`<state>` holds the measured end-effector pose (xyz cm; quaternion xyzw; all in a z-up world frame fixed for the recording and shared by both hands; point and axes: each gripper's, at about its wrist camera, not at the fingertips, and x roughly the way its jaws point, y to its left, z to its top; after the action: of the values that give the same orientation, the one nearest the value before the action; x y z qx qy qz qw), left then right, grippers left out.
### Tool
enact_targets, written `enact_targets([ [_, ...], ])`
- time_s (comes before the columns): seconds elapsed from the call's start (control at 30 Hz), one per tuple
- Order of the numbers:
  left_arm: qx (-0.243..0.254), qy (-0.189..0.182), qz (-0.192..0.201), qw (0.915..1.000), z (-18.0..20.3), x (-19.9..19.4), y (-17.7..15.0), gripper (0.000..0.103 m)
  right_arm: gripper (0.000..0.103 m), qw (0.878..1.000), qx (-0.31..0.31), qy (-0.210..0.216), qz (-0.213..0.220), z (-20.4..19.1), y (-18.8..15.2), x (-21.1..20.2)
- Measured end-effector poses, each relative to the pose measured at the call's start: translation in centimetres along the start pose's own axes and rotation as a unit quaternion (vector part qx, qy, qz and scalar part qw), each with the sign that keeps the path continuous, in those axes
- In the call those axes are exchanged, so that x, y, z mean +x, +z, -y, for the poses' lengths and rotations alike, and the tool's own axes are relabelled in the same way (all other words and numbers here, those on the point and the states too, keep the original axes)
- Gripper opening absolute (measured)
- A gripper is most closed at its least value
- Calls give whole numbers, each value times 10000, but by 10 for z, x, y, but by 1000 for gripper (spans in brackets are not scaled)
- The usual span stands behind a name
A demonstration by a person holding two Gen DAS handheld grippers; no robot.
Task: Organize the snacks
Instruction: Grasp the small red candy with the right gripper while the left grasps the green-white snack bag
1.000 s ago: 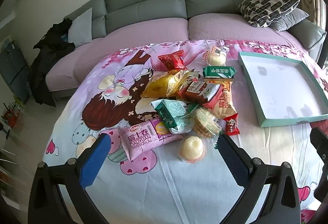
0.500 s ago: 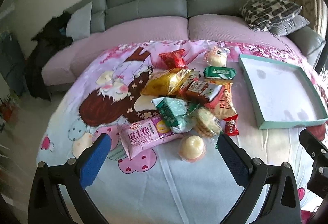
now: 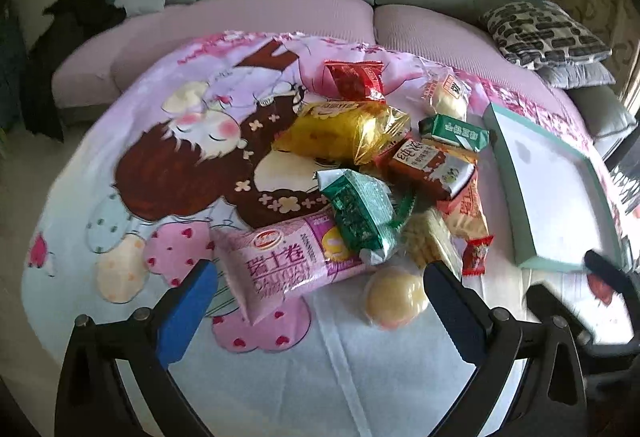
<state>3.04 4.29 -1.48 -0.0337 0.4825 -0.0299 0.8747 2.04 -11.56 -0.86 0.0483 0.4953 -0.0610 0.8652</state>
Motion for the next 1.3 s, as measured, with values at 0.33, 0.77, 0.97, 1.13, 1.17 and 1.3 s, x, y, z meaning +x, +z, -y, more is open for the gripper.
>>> enact_targets([
  [0.33,-273,-290,-154,9991,-9,26,16,94,76,9996,-11,224,-184,-4,6,32],
  [0.77,-363,-677,-169,9969,1,34,30,73,36,9974,89,581,-419,-8,10,48],
  [0.97,-393,-813,-165,9958,6,35,30,56,21,9971,78,610,-444,-12,12,52],
  [1.13,-575,-912,-181,9940,1,37,30,34,16,9970,67,643,-428,-12,12,52],
  [1.17,-626,-908,-182,9937,-1,37,30,31,16,9970,65,643,-423,-12,12,52],
  [1.3,-801,-1035,-214,9912,-7,38,28,27,14,9971,119,650,-375,-11,14,48],
])
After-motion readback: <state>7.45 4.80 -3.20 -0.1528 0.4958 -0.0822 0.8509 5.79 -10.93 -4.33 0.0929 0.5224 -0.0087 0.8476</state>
